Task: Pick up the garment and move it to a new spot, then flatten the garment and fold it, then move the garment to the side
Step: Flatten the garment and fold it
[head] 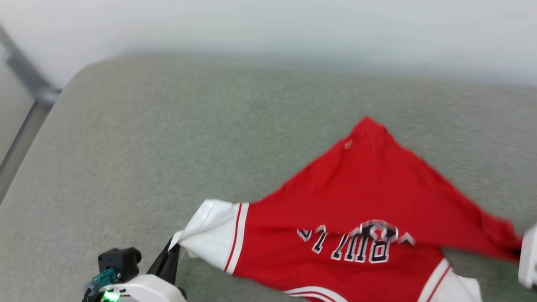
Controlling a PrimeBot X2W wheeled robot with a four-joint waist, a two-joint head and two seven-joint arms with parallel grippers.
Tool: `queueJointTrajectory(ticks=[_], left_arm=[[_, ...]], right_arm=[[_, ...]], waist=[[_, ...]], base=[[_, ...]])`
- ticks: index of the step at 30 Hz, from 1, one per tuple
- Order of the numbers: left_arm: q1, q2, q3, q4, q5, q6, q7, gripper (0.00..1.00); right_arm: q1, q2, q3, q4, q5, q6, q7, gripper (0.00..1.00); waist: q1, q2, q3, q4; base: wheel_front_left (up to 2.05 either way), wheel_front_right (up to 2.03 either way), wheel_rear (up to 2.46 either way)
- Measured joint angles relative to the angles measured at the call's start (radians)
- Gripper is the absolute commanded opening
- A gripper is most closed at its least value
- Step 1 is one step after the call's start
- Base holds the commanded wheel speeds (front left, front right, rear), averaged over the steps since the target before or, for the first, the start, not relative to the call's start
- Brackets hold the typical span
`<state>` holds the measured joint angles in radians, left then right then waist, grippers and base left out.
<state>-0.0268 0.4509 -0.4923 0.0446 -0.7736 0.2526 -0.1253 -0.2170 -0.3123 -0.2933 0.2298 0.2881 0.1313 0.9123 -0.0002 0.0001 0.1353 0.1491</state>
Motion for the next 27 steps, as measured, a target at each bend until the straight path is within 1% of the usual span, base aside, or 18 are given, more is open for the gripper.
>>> queueJointTrajectory(ticks=[2,5,10,11,12,14,17,20,23,27], left_arm=[[0.021,0.012,0.003,0.001,-0.009,0.003,0.010,0.00],[0.044,0.019,0.002,0.000,-0.016,0.010,0.024,0.00],[0.061,0.032,0.004,0.001,-0.023,0.015,0.034,0.00],[0.062,0.034,0.005,0.001,-0.023,0.016,0.035,0.00],[0.063,0.036,0.005,0.001,-0.024,0.018,0.037,0.00],[0.063,0.035,0.004,-0.001,-0.026,0.020,0.040,0.00],[0.062,0.035,0.004,-0.003,-0.029,0.021,0.042,0.00],[0.061,0.035,0.003,-0.005,-0.029,0.021,0.042,0.00],[0.055,0.035,0.000,-0.007,-0.023,0.022,0.042,0.00],[0.028,0.034,-0.004,-0.020,-0.015,0.021,0.040,0.00]], right_arm=[[0.100,0.027,-0.021,-0.075,0.008,0.000,0.016,0.00],[0.242,0.087,-0.053,-0.170,0.021,0.000,0.032,0.00],[0.440,0.194,-0.076,-0.266,0.027,0.000,0.058,0.00],[0.463,0.211,-0.077,-0.274,0.033,0.000,0.057,0.28],[0.481,0.223,-0.077,-0.281,0.039,0.000,0.050,1.00],[0.501,0.239,-0.079,-0.286,0.052,0.000,0.021,1.00],[0.505,0.249,-0.072,-0.296,0.070,0.000,-0.092,1.00],[0.483,0.256,-0.074,-0.304,0.073,0.000,-0.285,1.00],[0.437,0.258,-0.083,-0.282,0.066,0.000,-0.463,1.00],[0.338,0.258,-0.068,-0.232,0.061,0.000,-0.655,1.00]], waist=[[0.0000,-0.0001,-0.026,-0.026],[-0.0001,-0.0001,-0.061,-0.062],[-0.0001,-0.0001,-0.096,-0.110],[-0.0002,-0.0001,-0.098,-0.118],[-0.0001,0.0000,-0.101,-0.125],[-0.0001,0.0000,-0.102,-0.135],[-0.0001,0.0000,-0.100,-0.143],[0.0000,0.0000,-0.096,-0.145],[0.0000,0.0000,-0.089,-0.144],[0.0001,0.0000,-0.067,-0.136]], base=[[0.00,0.00,0.00],[0.00,0.00,0.00],[0.00,0.00,0.00],[0.00,0.00,0.00],[0.00,0.00,0.00],[0.00,0.00,0.00],[0.00,0.00,0.00],[0.00,0.00,0.00],[0.00,0.00,0.00],[0.00,0.00,0.00]])
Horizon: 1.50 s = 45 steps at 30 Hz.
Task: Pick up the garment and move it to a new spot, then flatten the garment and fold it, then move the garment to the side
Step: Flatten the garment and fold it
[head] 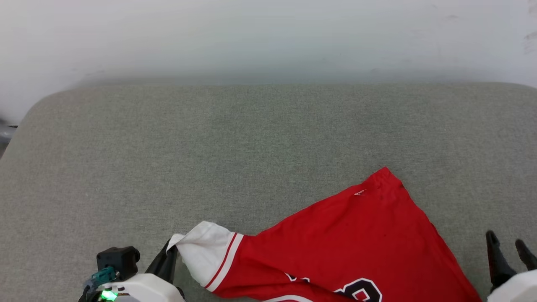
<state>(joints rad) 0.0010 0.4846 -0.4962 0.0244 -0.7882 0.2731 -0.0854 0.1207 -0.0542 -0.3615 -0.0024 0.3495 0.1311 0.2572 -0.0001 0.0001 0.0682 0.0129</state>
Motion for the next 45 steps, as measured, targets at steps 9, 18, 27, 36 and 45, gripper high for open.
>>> queueJointTrajectory(ticks=[9,18,27,36,45], left_arm=[[-0.112,-0.028,-0.027,-0.044,0.046,-0.011,-0.011,0.00],[-0.184,-0.057,-0.048,-0.053,0.064,-0.038,-0.031,0.00],[-0.235,-0.088,-0.052,-0.023,0.064,-0.070,-0.060,0.00],[-0.241,-0.089,-0.046,0.011,0.061,-0.075,-0.080,0.00],[-0.303,-0.043,0.010,0.031,0.052,-0.073,-0.077,0.00]], right_arm=[[-0.341,-0.157,0.193,0.190,0.068,0.000,0.109,1.00],[-0.578,-0.317,0.404,0.199,0.119,0.000,0.588,1.00],[-0.657,-0.368,0.513,0.290,0.166,0.000,0.771,1.00],[-0.667,-0.349,0.513,0.335,0.196,0.000,0.760,0.00],[-0.687,-0.299,0.427,0.358,0.122,0.000,0.536,0.00]], waist=[[0.0002,-0.0001,0.112,0.051],[0.0002,0.0000,0.218,0.109],[0.0002,-0.0001,0.315,0.154],[0.0001,-0.0001,0.293,0.157],[0.0001,0.0000,0.191,0.120]], base=[[0.00,0.00,0.00],[0.00,0.00,0.00],[0.00,0.00,0.00],[0.00,0.00,0.00],[0.00,0.00,0.00]])
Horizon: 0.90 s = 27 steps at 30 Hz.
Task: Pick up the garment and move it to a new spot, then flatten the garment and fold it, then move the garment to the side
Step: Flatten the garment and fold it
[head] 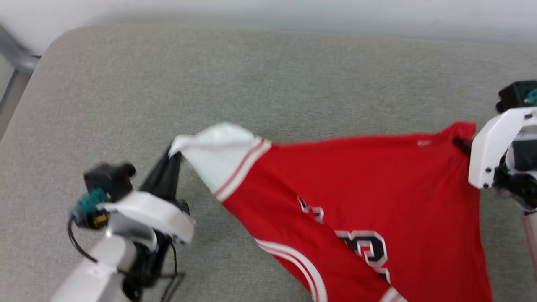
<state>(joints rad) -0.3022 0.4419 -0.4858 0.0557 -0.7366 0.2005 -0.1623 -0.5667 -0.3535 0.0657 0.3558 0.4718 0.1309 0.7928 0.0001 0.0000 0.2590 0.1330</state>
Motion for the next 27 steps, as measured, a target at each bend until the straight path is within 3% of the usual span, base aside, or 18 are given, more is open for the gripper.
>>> queueJointTrajectory(ticks=[5,12,27], left_arm=[[-0.241,0.017,0.042,0.099,-0.014,-0.055,0.047,0.00],[-0.534,0.004,0.081,0.279,-0.027,-0.094,0.088,0.00],[-1.160,0.013,0.106,0.621,0.055,-0.176,0.044,0.00]], right_arm=[[-0.109,0.040,-0.071,0.036,-0.082,0.000,-0.143,0.00],[-0.292,0.077,-0.119,0.105,-0.151,0.001,-0.295,0.00],[-0.801,0.116,-0.178,0.280,-0.288,0.001,-0.546,0.00]], waist=[[0.0000,0.0000,-0.047,-0.052],[0.0000,0.0000,-0.065,-0.103],[0.0000,0.0000,0.075,-0.155]], base=[[0.00,0.00,0.00],[0.00,0.00,0.00],[0.00,0.00,0.00]])
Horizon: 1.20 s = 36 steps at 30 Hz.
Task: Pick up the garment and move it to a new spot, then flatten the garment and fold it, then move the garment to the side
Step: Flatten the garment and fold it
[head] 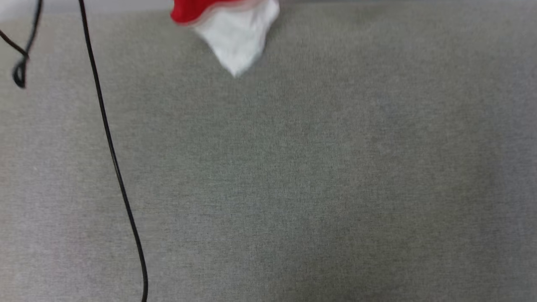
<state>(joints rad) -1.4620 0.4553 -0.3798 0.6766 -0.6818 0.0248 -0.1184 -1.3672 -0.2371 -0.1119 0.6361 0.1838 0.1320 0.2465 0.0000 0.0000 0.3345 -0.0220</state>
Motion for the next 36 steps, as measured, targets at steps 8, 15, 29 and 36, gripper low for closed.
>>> queueJointTrajectory(ticks=[8,15,29,36], left_arm=[[-0.111,0.000,0.001,0.100,0.000,-0.034,-0.008,0.00],[-0.093,-0.025,0.010,0.178,-0.037,-0.067,-0.034,0.00],[0.246,-0.060,-0.013,0.231,-0.120,-0.146,-0.086,0.00],[0.542,-0.061,-0.032,0.180,-0.152,-0.153,-0.110,0.00]], right_arm=[[-0.134,0.006,0.012,0.083,-0.030,0.000,-0.046,0.00],[-0.157,0.030,0.048,0.160,-0.025,0.000,-0.079,0.00],[0.187,-0.032,0.223,0.170,0.120,0.000,-0.093,0.00],[0.497,-0.077,0.258,0.095,0.238,0.000,-0.103,0.00]], waist=[[0.0001,0.0000,0.126,0.004],[0.0002,0.0000,0.222,0.021],[0.0000,0.0000,0.130,0.060],[-0.0001,0.0000,0.020,0.065]], base=[[0.00,0.00,0.00],[0.00,0.00,0.00],[0.00,0.00,0.00],[0.00,0.00,0.00]])
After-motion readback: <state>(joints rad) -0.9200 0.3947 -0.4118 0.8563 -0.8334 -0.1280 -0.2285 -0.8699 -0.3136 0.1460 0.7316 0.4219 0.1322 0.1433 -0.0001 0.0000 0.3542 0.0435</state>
